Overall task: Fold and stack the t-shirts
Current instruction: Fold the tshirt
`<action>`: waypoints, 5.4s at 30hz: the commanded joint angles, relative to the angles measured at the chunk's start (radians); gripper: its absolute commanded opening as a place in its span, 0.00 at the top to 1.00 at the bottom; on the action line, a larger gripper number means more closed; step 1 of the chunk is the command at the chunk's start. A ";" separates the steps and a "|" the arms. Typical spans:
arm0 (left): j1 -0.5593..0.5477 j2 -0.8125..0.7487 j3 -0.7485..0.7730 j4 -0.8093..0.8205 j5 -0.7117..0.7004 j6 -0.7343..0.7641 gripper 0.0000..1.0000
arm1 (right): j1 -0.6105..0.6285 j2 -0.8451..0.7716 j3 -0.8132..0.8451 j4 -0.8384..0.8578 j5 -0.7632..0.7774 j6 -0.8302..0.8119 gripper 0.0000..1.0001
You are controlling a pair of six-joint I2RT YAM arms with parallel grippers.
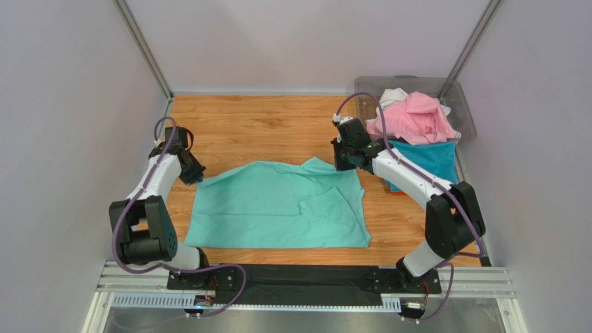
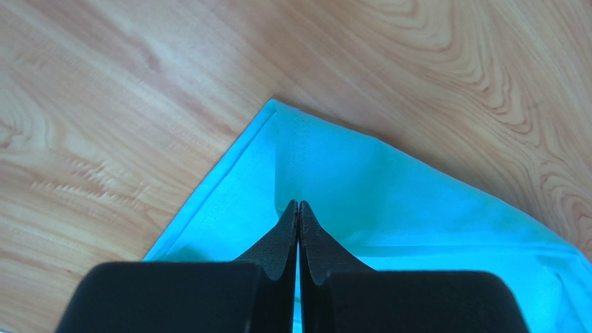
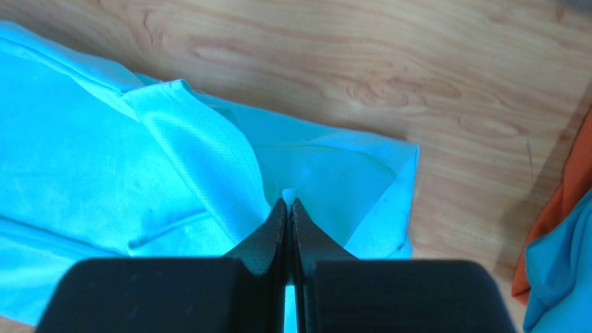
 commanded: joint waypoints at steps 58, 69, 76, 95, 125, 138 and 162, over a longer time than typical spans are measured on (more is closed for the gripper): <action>-0.035 -0.370 -0.194 -0.136 -0.019 -0.186 0.00 | 0.335 -0.531 -0.429 0.043 0.011 0.267 0.00; -0.083 -0.394 -0.336 0.020 0.131 -0.105 0.00 | 0.331 -0.107 -0.227 0.119 0.000 0.197 0.00; -0.081 -0.295 -0.375 0.093 0.113 -0.076 0.00 | 0.337 -0.050 -0.288 0.143 -0.126 0.283 0.00; -0.083 -0.255 -0.408 0.114 0.033 -0.048 0.00 | 0.713 -0.279 -0.329 -0.015 -0.064 0.497 0.00; -0.081 -0.368 -0.348 0.048 0.067 -0.064 0.00 | 0.699 -0.049 -0.312 0.188 -0.081 0.401 0.00; -0.146 -0.414 -0.310 0.039 0.228 -0.076 0.00 | 0.653 -0.392 -0.423 -0.037 0.086 0.538 0.00; -0.278 -0.167 -0.388 0.132 0.205 -0.082 0.00 | 0.115 -0.150 -0.503 0.179 -0.218 0.411 0.00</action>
